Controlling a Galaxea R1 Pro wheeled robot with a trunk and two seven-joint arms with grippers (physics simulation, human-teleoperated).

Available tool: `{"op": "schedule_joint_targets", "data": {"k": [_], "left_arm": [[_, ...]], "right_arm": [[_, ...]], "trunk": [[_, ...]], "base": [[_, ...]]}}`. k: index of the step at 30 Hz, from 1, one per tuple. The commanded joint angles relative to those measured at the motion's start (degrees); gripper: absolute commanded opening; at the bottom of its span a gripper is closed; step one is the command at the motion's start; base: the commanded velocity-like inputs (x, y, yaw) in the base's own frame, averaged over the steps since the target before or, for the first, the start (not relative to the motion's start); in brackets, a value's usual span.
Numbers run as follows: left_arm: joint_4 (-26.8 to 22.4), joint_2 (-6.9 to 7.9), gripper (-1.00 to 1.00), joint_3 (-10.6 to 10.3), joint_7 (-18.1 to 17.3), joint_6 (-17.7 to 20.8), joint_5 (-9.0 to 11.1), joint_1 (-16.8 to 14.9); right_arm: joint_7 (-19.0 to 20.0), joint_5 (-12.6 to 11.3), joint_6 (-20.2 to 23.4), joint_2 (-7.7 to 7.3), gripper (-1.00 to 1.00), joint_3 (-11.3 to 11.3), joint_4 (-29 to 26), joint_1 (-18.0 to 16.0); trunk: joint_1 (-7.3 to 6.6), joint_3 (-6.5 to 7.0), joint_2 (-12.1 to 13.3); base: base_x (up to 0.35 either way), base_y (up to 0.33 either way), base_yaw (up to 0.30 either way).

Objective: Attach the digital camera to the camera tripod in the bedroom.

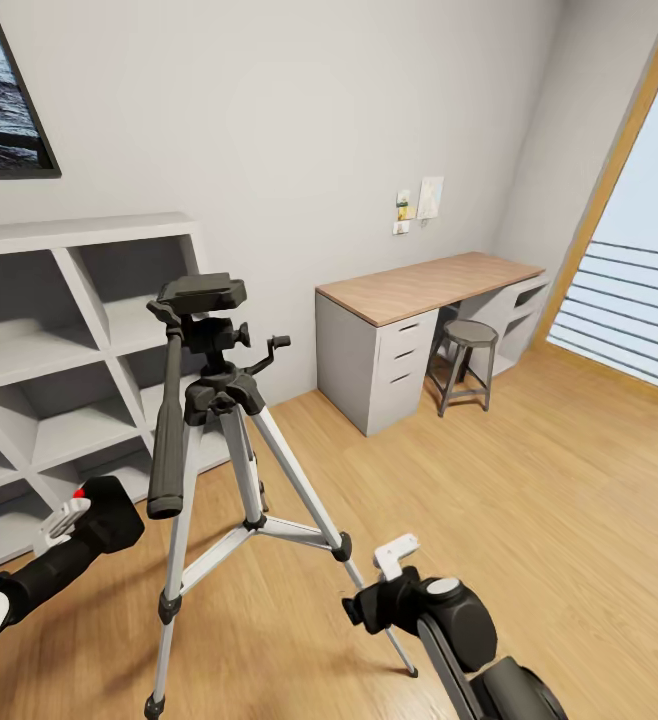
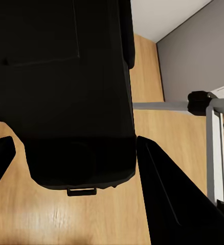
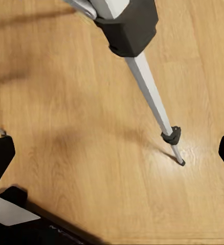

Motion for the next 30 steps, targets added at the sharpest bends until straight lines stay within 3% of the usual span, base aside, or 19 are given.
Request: {"op": "schedule_joint_targets", "data": {"k": [1,4,6,8,10,12,15,16,18,30], "left_arm": [[-0.07,0.01,-1.0,0.04,0.33,0.3,0.47,-0.02],[-0.05,0.02,-1.0,0.04,0.51,0.29,0.45,-0.01],[-0.04,0.03,-1.0,0.04,0.54,0.29,0.45,0.0],[0.01,0.03,-1.0,0.06,0.54,0.29,0.44,0.05],[0.03,0.04,-1.0,0.09,0.44,0.29,0.44,0.08],[0.03,0.04,-1.0,0.18,0.39,0.3,0.44,0.1],[0.03,0.04,-1.0,0.8,0.29,0.36,0.47,0.17],[-0.01,0.04,-1.0,2.37,0.15,0.56,0.52,0.37],[-0.02,0.04,-1.0,3.31,0.12,0.56,0.52,0.72],[-0.03,0.04,-1.0,3.67,0.05,0.54,0.55,0.84]], "right_arm": [[0.17,0.02,0.26,-0.74,1.0,0.14,0.07,0.73],[0.16,0.03,0.26,-2.96,1.0,0.47,0.64,2.92],[0.18,0.05,0.26,-3.61,1.0,0.53,0.97,3.64],[0.22,0.09,0.26,-6.05,1.0,0.62,3.03,5.74],[0.26,0.07,0.26,-7.47,1.0,0.66,4.42,6.31],[0.27,0.05,0.26,-8.15,1.0,0.68,5.05,6.51],[0.31,0.01,0.26,-9.23,1.0,0.72,5.97,6.8],[0.42,-0.03,0.26,-10.4,1.0,0.75,7.0,7.11],[0.48,-0.04,-0.11,-10.98,1.0,0.81,7.55,7.31],[0.51,-0.04,-0.39,-11.22,1.0,0.82,7.58,7.39]], "trunk": [[0.0,-0.05,-0.03],[0.0,-0.05,-0.03],[0.0,-0.05,-0.03],[0.0,-0.05,-0.03],[0.0,-0.05,-0.03],[0.0,-0.05,-0.03],[0.0,-0.05,-0.03],[0.0,-0.05,-0.03],[0.0,-0.05,-0.03],[0.0,-0.05,-0.03]], "base": [[0.0,0.0,0.0],[0.0,0.0,0.0],[0.0,0.0,0.0],[0.0,0.0,0.0],[0.0,0.0,0.0],[0.0,0.0,0.0],[0.0,0.0,0.0],[0.0,0.099,0.0],[0.017,0.145,0.0],[0.009,0.04,0.0]]}}
